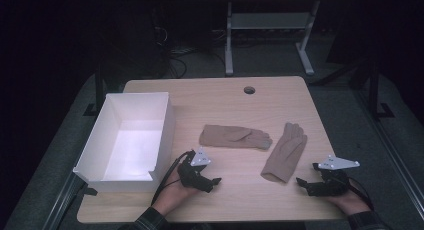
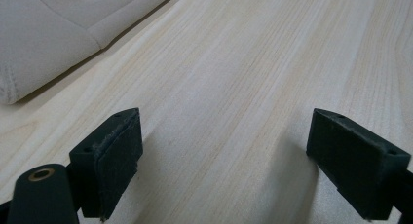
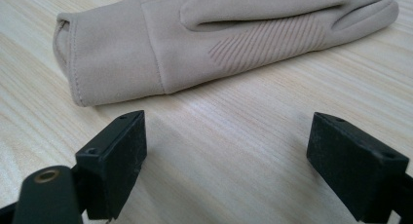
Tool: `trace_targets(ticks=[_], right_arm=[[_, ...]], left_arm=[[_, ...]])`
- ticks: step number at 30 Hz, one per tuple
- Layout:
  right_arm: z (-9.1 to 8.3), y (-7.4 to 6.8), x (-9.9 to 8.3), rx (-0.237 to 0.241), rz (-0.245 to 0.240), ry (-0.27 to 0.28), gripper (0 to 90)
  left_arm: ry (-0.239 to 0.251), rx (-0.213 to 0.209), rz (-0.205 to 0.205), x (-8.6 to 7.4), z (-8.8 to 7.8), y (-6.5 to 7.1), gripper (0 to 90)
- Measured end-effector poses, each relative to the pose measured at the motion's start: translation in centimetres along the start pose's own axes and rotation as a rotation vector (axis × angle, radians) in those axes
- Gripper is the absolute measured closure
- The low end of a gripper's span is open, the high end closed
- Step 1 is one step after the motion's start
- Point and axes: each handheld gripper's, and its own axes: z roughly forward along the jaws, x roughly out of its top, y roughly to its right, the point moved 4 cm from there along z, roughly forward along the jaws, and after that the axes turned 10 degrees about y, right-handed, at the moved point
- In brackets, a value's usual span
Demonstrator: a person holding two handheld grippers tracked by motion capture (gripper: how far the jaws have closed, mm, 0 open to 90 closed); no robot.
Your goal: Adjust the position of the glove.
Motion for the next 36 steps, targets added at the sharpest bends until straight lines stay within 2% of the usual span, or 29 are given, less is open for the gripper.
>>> trace_targets(ticks=[6, 13, 16, 17, 18, 23, 30, 36], right_arm=[[0.0, 0.0, 0.0, -0.003, 0.0, 0.0, 13.6], [0.3, 0.2, 0.2, 0.028, -0.021, -0.002, 15.0], [0.2, 0.0, 0.5, 0.033, -0.023, -0.013, 25.3], [0.1, -0.1, 0.8, 0.037, -0.015, -0.028, 34.9], [0.1, -0.1, 0.8, 0.037, -0.015, -0.028, 34.9], [0.0, -0.4, 1.8, 0.062, 0.01, -0.033, 58.5], [0.6, -0.4, 3.1, 0.08, -0.02, -0.019, 89.2], [0.9, -0.3, 4.2, 0.076, -0.029, 0.013, 89.9]], left_arm=[[0.003, 0.001, 0.002, 0.0, 0.0, 0.0, 12.4], [0.003, 0.003, 0.0, 0.0, 0.1, 0.0, 12.5], [0.002, 0.004, -0.001, 0.0, 0.1, 0.0, 12.5], [0.004, 0.006, -0.001, 0.0, 0.1, 0.0, 12.4], [0.004, 0.006, -0.001, 0.0, 0.1, 0.0, 12.5], [0.003, 0.008, -0.007, 0.0, 0.0, 0.1, 12.4], [0.002, 0.01, -0.005, 0.1, 0.1, 0.1, 12.4], [0.002, 0.011, -0.005, 0.1, 0.1, 0.1, 12.4]])
